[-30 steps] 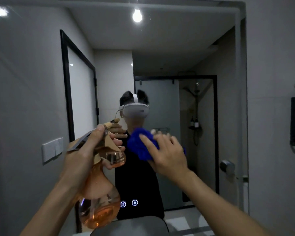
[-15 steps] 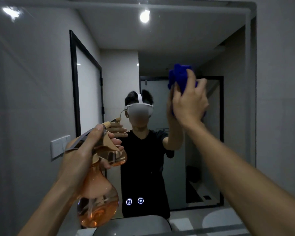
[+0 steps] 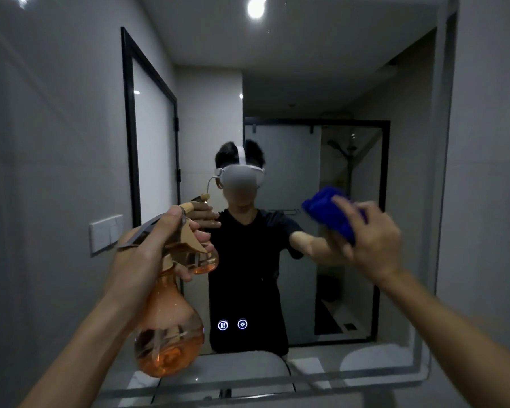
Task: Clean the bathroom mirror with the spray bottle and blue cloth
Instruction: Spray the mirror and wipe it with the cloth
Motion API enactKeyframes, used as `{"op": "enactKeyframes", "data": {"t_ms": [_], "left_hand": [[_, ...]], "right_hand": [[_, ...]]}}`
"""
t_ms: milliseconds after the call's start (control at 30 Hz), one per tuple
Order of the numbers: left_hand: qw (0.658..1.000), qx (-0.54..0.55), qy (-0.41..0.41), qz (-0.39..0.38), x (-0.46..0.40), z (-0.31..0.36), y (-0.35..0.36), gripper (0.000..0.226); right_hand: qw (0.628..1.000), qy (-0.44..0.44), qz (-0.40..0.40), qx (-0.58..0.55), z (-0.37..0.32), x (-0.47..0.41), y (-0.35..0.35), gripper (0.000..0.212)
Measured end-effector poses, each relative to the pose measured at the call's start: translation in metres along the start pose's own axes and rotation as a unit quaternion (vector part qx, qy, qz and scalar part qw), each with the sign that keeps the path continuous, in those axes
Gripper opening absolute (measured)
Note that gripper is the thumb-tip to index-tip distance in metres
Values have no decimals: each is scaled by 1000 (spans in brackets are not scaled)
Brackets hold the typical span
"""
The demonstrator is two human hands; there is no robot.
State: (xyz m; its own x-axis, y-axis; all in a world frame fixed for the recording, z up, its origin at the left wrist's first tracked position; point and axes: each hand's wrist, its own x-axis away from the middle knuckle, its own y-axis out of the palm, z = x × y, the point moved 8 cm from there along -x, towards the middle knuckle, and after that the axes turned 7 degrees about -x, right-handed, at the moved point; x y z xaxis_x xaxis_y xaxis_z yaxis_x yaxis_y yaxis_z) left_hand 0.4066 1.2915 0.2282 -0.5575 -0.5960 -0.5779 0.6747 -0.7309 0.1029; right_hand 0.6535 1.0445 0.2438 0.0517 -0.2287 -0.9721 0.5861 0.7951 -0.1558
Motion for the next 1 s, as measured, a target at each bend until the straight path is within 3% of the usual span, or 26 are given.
{"op": "enactKeyframes", "data": {"t_ms": [100,233,333,433,533,700,1000], "left_hand": [[1000,1,3,1,2,1,-6,36],[1000,4,10,5,6,8,-15,32],[1000,-10,18,11,8,14,-26,33],[999,-19,17,20,11,16,-45,35],[999,-22,6,24,14,13,-70,38],[1000,-20,-14,18,13,8,-113,38],[1000,-20,-16,15,1,10,-164,39]], "right_hand": [[987,157,33,-24,27,-49,-11,55],[957,261,103,-70,-5,-111,-6,56],[969,207,106,-77,-67,-128,7,56],[995,53,59,-61,-130,-110,29,56],[996,-84,11,-42,-159,-70,50,55],[999,-3,6,-51,-140,-37,59,67],[996,85,21,-15,-152,-30,46,57]]}}
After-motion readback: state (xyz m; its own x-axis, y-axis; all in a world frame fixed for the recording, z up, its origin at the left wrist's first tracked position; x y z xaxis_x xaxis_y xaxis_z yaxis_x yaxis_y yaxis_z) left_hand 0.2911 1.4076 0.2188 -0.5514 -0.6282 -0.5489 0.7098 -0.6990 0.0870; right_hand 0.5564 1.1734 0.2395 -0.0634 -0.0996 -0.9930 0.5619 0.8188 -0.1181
